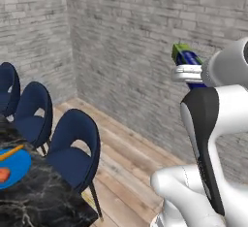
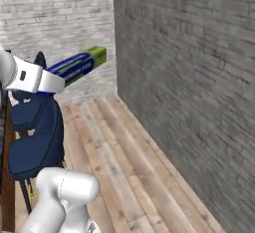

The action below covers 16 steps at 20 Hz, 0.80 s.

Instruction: Retrieve the tupperware and aluminum foil from the cabinet and place them on the dining counter near the plate with squash and carrot to prepare for storing leftovers.

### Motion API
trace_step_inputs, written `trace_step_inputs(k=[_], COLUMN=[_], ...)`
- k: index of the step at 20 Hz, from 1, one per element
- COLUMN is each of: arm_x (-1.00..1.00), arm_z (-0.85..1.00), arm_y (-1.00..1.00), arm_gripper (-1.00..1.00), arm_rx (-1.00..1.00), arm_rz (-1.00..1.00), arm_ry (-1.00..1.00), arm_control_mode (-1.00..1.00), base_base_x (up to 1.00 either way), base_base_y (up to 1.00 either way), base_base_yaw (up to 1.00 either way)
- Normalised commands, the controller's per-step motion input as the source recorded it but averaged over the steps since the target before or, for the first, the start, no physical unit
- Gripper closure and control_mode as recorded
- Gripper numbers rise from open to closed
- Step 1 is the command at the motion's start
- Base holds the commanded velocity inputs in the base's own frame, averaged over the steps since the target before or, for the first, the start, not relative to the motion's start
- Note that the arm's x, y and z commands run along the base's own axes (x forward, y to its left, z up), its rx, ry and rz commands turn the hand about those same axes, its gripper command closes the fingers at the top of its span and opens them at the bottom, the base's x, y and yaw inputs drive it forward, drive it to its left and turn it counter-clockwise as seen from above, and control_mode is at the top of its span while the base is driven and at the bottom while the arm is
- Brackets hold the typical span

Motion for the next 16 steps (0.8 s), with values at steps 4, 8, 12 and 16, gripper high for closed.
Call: trace_step_inputs(k=[4, 8, 12, 16], arm_x=[0.0, 0.0, 0.0, 0.0], arm_z=[0.0, 0.0, 0.0, 0.0], arm_y=[0.0, 0.0, 0.0, 0.0], arm_gripper=[1.0, 1.0, 1.0, 1.0], arm_rx=[0.0, 0.0, 0.0, 0.0], arm_rz=[0.0, 0.0, 0.0, 0.0], arm_ry=[0.0, 0.0, 0.0, 0.0], arm_control_mode=[1.0, 1.0, 1.0, 1.0], base_base_x=[1.0, 1.0, 1.0, 1.0], base_base_y=[0.0, 0.0, 0.0, 0.0], base_base_yaw=[0.66, 0.68, 0.69, 0.72])
